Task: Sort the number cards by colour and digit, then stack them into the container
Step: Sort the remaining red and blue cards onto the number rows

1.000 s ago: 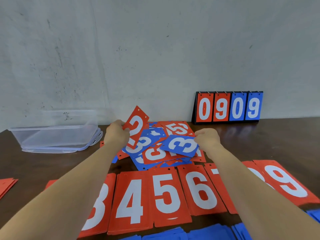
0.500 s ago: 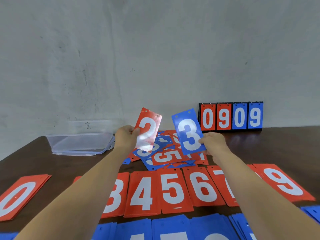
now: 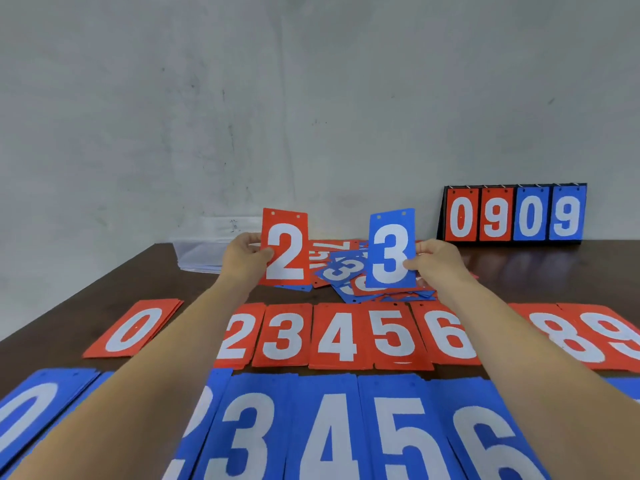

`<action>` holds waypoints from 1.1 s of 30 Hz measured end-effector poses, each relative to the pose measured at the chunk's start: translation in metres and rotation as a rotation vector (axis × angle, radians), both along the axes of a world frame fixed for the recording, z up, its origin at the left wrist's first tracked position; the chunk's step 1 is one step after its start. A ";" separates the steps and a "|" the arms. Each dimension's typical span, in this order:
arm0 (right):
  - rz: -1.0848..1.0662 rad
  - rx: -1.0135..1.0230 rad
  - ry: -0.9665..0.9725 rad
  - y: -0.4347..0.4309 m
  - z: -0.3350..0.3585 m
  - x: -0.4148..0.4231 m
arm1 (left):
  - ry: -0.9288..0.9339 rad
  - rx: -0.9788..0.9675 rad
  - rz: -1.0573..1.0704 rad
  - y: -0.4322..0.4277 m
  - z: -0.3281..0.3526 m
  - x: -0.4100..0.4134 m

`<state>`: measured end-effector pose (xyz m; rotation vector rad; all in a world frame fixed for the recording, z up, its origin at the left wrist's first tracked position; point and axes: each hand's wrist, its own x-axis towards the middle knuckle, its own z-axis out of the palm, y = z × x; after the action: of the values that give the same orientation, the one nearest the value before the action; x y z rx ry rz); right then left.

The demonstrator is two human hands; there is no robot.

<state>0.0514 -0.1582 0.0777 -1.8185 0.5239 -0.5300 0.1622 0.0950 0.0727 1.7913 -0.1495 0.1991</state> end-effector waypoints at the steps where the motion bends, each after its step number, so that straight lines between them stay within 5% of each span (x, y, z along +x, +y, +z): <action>1: 0.000 -0.008 -0.003 0.006 0.000 0.000 | 0.012 0.000 0.012 0.010 0.000 0.000; 11: 0.045 -0.017 0.050 0.069 -0.007 0.001 | 0.133 0.111 -0.001 0.093 -0.021 -0.015; 33: 0.254 0.001 0.184 0.192 -0.046 -0.118 | 0.000 0.704 -0.131 0.116 -0.062 -0.016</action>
<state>-0.0662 0.0338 0.0315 -1.9091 0.4077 -0.1914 0.1458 0.2105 0.0112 2.4694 -0.3697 0.0498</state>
